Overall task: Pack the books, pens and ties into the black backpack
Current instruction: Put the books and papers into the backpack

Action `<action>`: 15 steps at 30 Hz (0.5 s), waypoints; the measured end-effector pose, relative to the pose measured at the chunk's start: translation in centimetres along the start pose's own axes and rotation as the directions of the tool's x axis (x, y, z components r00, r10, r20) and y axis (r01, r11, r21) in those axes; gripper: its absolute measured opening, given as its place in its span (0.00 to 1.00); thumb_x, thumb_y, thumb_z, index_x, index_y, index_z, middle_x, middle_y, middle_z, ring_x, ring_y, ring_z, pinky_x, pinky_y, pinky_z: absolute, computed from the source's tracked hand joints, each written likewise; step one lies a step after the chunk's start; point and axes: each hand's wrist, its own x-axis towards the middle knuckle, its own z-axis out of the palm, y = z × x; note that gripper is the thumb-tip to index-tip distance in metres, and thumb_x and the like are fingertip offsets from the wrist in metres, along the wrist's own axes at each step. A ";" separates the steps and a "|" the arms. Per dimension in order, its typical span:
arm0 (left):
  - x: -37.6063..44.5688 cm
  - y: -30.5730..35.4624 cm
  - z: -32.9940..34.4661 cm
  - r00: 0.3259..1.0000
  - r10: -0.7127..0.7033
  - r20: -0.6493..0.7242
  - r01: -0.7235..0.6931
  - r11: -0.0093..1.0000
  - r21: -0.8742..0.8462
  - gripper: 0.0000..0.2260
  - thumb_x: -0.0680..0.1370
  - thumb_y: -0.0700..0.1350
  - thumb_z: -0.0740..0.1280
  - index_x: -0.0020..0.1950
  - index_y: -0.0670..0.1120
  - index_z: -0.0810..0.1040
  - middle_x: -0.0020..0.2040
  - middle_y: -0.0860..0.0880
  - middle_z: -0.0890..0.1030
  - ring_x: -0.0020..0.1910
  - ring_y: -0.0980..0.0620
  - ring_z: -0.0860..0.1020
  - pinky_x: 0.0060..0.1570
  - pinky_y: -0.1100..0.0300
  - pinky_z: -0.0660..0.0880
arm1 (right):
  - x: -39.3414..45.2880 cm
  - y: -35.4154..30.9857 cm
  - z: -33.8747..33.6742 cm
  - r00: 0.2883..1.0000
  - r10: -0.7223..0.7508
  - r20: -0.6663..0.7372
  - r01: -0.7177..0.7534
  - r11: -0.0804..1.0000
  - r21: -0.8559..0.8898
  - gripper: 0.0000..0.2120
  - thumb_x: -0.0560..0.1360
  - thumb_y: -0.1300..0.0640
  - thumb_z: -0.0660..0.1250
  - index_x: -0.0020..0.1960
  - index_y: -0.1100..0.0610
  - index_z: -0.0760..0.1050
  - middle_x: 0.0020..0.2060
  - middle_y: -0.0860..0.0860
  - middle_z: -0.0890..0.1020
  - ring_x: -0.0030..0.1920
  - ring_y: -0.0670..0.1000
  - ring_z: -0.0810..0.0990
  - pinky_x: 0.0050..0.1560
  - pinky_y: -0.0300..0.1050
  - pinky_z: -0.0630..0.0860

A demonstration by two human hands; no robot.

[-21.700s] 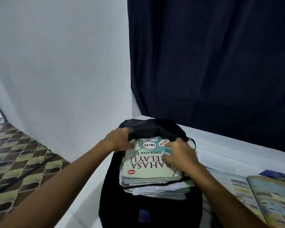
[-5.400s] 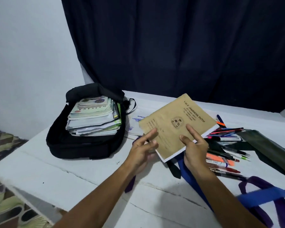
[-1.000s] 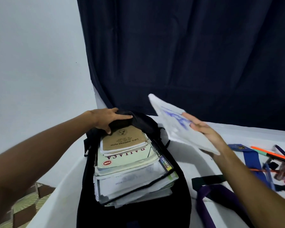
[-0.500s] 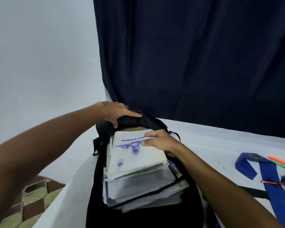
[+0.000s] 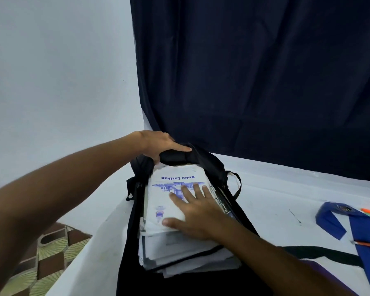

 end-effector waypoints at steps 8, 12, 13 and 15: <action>-0.6 0.2 -0.4 0.998 0.052 -0.043 -0.047 0.994 0.102 0.44 0.73 0.39 0.72 0.78 0.64 0.48 0.69 0.48 0.71 0.64 0.47 0.71 0.55 0.58 0.69 | 5.8 2.2 -2.2 0.978 -0.119 -0.172 0.083 0.975 -0.208 0.36 0.75 0.29 0.42 0.67 0.52 0.71 0.65 0.57 0.74 0.64 0.61 0.73 0.59 0.54 0.68; -0.6 0.3 -0.1 0.995 0.062 -0.079 -0.052 0.992 0.115 0.44 0.73 0.39 0.72 0.78 0.64 0.48 0.68 0.48 0.72 0.61 0.47 0.73 0.48 0.62 0.66 | 3.9 0.1 -0.4 0.968 -0.214 -0.128 0.193 0.968 -0.160 0.38 0.73 0.27 0.42 0.75 0.48 0.58 0.73 0.57 0.65 0.72 0.61 0.63 0.68 0.57 0.62; -0.5 0.3 0.0 0.994 0.067 -0.089 -0.055 0.990 0.128 0.44 0.74 0.38 0.71 0.78 0.64 0.48 0.68 0.48 0.72 0.61 0.47 0.73 0.47 0.62 0.66 | 3.5 0.0 0.0 0.978 -0.191 -0.083 0.181 0.977 -0.117 0.37 0.74 0.28 0.44 0.77 0.47 0.53 0.76 0.56 0.58 0.75 0.60 0.55 0.73 0.58 0.54; -0.5 0.4 0.0 0.991 0.078 -0.112 -0.059 0.985 0.163 0.44 0.74 0.37 0.70 0.78 0.63 0.48 0.68 0.47 0.72 0.61 0.46 0.73 0.49 0.60 0.70 | 3.7 0.6 -0.1 0.984 -0.162 -0.074 0.160 0.987 -0.030 0.34 0.77 0.31 0.46 0.78 0.45 0.49 0.78 0.53 0.52 0.77 0.57 0.48 0.75 0.55 0.46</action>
